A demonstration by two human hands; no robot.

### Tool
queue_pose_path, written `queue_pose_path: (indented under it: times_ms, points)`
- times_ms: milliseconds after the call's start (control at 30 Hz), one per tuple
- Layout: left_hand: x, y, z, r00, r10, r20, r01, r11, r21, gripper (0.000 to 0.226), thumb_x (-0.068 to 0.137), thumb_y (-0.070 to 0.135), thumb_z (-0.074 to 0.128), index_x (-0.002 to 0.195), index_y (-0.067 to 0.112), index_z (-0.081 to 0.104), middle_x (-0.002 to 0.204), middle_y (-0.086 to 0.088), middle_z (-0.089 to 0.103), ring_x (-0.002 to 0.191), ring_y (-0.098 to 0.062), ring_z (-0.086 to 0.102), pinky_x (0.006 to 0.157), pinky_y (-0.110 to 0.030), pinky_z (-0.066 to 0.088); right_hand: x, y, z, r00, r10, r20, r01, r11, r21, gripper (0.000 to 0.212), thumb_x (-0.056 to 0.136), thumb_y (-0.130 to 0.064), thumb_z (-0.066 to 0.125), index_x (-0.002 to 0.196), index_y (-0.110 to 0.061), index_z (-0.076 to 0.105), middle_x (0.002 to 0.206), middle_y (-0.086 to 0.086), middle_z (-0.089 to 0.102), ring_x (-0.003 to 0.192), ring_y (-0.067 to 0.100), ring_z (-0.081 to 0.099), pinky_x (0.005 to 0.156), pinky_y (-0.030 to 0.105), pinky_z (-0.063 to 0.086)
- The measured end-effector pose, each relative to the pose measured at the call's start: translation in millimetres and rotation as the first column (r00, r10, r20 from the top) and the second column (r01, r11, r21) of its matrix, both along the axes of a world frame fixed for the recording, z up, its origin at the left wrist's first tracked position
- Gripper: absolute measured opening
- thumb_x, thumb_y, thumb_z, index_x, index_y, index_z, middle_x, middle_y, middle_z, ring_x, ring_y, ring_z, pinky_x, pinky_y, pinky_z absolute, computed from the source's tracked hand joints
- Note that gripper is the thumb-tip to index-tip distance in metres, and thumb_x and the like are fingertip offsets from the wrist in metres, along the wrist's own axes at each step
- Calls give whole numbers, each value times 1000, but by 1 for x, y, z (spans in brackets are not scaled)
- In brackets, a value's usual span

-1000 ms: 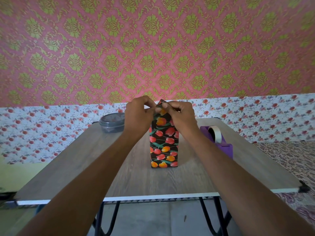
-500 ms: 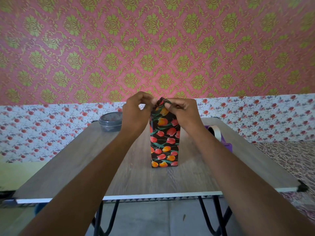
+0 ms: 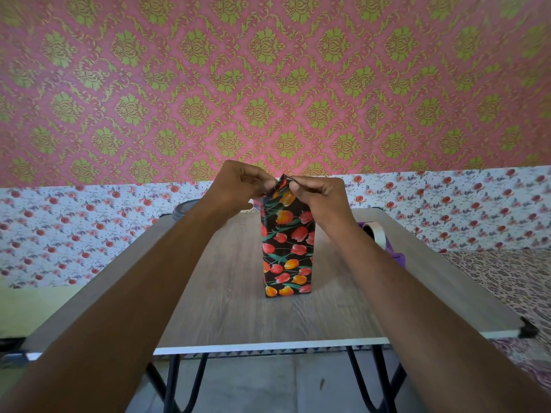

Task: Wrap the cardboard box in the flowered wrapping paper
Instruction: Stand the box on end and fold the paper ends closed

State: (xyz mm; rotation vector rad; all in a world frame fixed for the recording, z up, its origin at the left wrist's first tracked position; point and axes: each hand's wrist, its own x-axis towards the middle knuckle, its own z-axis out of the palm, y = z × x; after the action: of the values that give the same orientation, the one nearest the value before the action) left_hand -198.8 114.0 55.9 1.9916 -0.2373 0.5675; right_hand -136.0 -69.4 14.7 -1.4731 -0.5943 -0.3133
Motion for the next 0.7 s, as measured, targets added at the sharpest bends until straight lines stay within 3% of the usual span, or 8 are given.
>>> queue_pose_path:
  times_ms: [167,300,400,467,533,600,700]
  points:
    - [3,1,-1,1000,-12,-21,12,1000,0,11,83,14,81,82,24,82,78,-7,77,68,-15,72,58,-31,60,0,0,0,1000,16,-9,-16,1000,-1,20,93,-9,73,113,-7,77,94,-7,76,101,15,74,95,34,59]
    - [11,-6,-4,998,59,-11,-59,998,13,19,92,6,71,78,19,74,71,5,74,64,-4,66,54,-20,52,1,1,-1,999,38,-2,-38,999,-3,23,93,-10,73,115,-6,76,92,-12,76,93,3,73,91,26,59]
    - [12,-13,-9,982,142,127,-165,966,198,18,96,1,61,86,13,66,83,4,67,82,-11,62,69,-27,50,4,1,-1,999,32,28,-31,999,-25,24,93,-10,73,116,-4,75,106,-7,75,90,-6,70,89,18,57]
    - [9,-15,-12,968,122,220,-179,949,260,16,97,-2,57,91,12,63,87,5,63,80,-5,57,69,-24,45,5,1,-1,999,25,37,-24,999,-28,25,93,-9,72,117,-3,74,109,-4,76,89,-9,69,84,12,54]
    - [7,-15,-14,956,77,283,-156,951,269,11,96,-3,59,95,8,60,88,2,61,76,-4,55,64,-21,43,6,1,-1,999,25,21,-25,999,-30,25,93,-10,73,117,-5,74,99,-10,76,90,-8,70,86,14,55]
    - [5,-14,-13,952,41,303,-127,955,268,9,95,-5,60,94,4,60,88,-6,64,79,-19,60,64,-28,49,6,0,-1,1000,24,-11,-24,999,-21,22,92,-12,74,114,-8,76,91,-15,75,92,-2,71,92,24,57]
    - [3,-10,-8,972,-13,236,-46,969,243,13,93,-8,63,91,1,72,85,-13,70,76,-30,67,67,-35,58,9,-2,-1,999,12,-43,-11,1000,7,21,91,-13,75,112,-11,77,98,-12,77,100,7,72,98,31,56]
